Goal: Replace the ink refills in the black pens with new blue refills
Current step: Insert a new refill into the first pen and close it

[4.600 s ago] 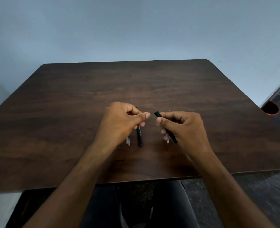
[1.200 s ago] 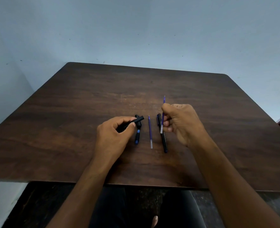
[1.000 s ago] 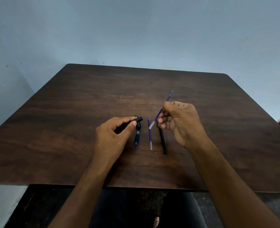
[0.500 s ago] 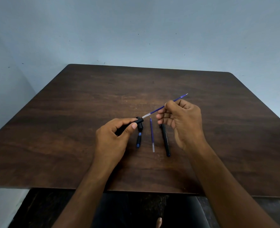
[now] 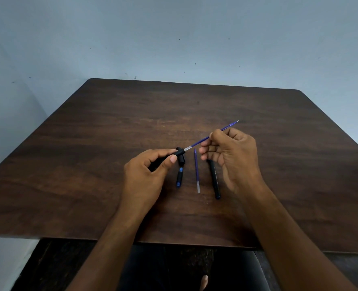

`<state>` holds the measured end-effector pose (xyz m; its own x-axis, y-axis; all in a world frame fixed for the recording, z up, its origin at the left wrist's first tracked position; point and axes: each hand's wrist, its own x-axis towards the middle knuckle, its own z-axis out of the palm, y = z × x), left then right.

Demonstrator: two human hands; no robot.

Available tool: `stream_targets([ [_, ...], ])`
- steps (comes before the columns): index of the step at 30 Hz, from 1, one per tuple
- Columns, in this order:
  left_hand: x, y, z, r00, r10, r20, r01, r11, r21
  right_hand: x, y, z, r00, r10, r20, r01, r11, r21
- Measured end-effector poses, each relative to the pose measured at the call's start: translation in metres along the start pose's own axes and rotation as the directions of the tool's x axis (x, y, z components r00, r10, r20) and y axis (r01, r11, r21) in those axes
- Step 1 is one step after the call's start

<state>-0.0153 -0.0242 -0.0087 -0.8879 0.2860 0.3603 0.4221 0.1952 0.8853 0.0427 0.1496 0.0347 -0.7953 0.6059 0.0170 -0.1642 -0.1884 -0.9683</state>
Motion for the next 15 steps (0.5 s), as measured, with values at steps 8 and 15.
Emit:
stream_targets([
  [8, -0.001, -0.001, -0.001, 0.998, 0.057, -0.014, -0.055, 0.992, 0.117, -0.01, 0.018, 0.012, 0.995, 0.003, 0.096, 0.006, 0.995, -0.096],
  [15, 0.001, -0.004, 0.0, 0.995, 0.095, -0.026, -0.091, 0.986, 0.139, -0.013, 0.022, 0.013, 0.987, 0.008, 0.159, 0.024, 0.981, -0.195],
])
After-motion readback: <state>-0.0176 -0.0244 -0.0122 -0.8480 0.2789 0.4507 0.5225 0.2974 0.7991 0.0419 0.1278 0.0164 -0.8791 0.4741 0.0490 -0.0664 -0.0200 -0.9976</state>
